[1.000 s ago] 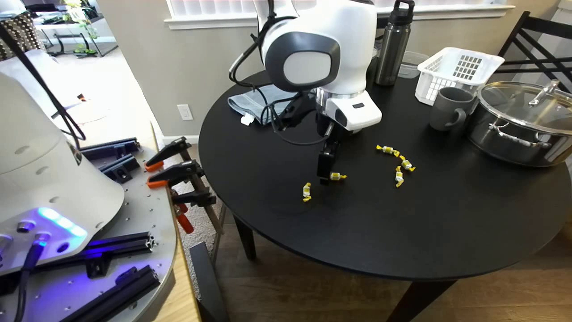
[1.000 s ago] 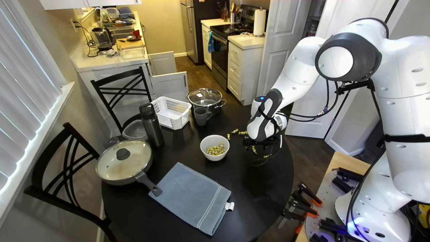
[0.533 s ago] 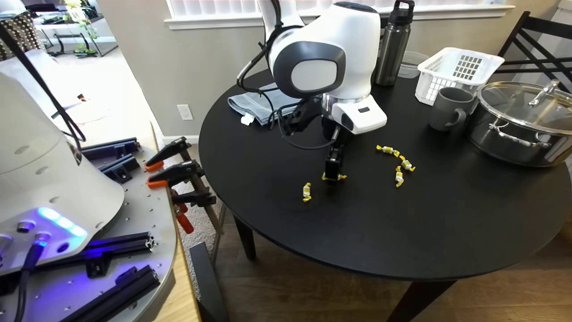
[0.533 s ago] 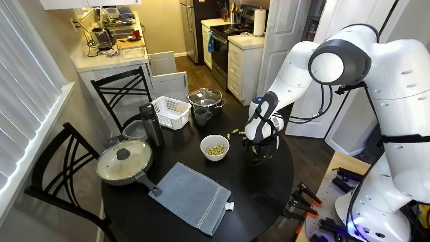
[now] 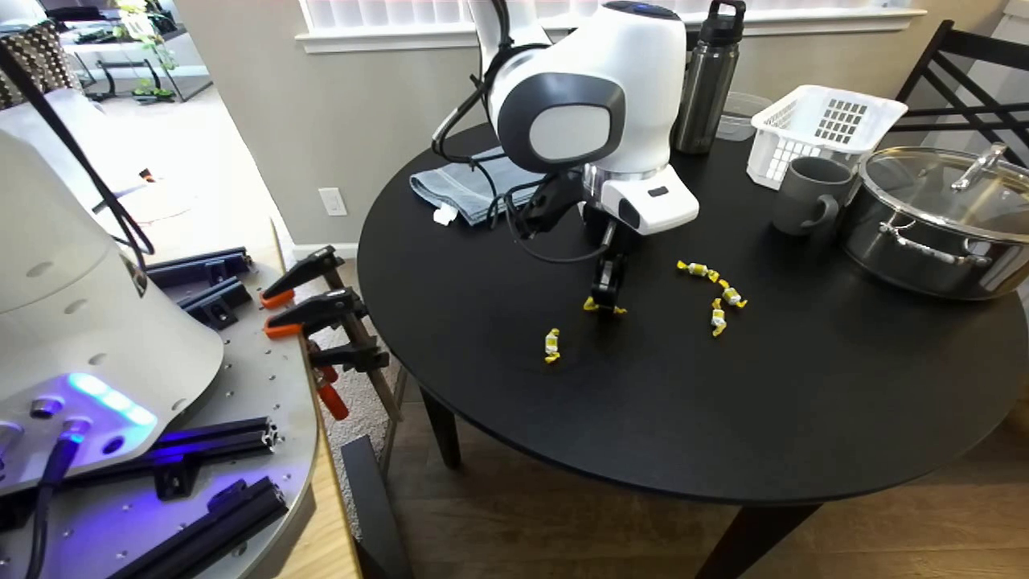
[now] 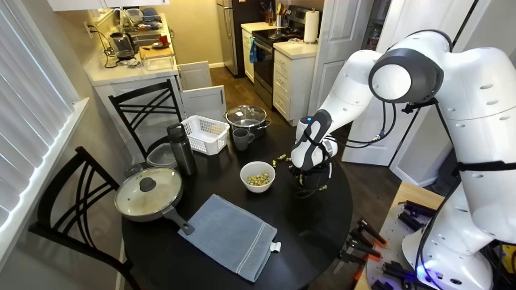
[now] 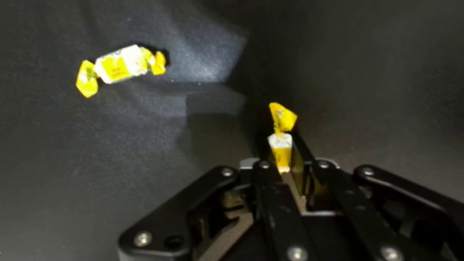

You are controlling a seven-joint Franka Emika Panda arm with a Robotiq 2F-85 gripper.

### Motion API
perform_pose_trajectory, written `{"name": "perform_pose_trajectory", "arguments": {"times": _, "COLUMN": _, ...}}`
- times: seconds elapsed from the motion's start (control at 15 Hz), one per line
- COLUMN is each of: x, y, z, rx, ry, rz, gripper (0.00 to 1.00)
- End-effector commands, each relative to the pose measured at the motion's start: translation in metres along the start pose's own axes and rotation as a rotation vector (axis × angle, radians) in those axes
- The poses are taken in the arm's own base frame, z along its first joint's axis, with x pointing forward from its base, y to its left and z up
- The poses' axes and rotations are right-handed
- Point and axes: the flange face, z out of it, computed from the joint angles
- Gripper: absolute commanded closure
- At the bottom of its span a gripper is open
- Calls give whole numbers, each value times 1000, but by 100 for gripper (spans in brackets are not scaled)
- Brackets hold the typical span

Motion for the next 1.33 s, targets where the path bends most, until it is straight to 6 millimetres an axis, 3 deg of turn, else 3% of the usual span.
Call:
{"name": "perform_pose_trajectory", "arguments": {"times": 0.0, "x": 4, "y": -9, "z": -25, "rx": 40, "ry": 47, "rz": -14, "gripper": 100}}
{"name": "perform_pose_trajectory", "arguments": {"times": 0.07, "x": 7, "y": -14, "z": -39, "rx": 59, "ry": 72, "rz": -17, "gripper": 96}}
{"name": "perform_pose_trajectory", "arguments": {"times": 0.47, "x": 8, "y": -57, "z": -121, "rx": 212, "ry": 175, "rz": -74, "gripper": 96}}
{"name": "perform_pose_trajectory", "arguments": {"times": 0.8, "x": -23, "y": -100, "z": -149, "rx": 346, "ry": 113, "rz": -130, "gripper": 96}}
{"name": "perform_pose_trajectory", "arguments": {"times": 0.87, "x": -28, "y": -105, "z": -149, "rx": 354, "ry": 88, "rz": -140, "gripper": 86}}
{"name": "perform_pose_trajectory", "arguments": {"times": 0.93, "x": -30, "y": -106, "z": -148, "rx": 354, "ry": 81, "rz": -146, "gripper": 59}}
{"name": "perform_pose_trajectory", "arguments": {"times": 1.07, "x": -31, "y": -101, "z": -151, "rx": 350, "ry": 98, "rz": -145, "gripper": 54}}
{"name": "perform_pose_trajectory", "arguments": {"times": 1.27, "x": -24, "y": -88, "z": -159, "rx": 332, "ry": 120, "rz": -142, "gripper": 36}}
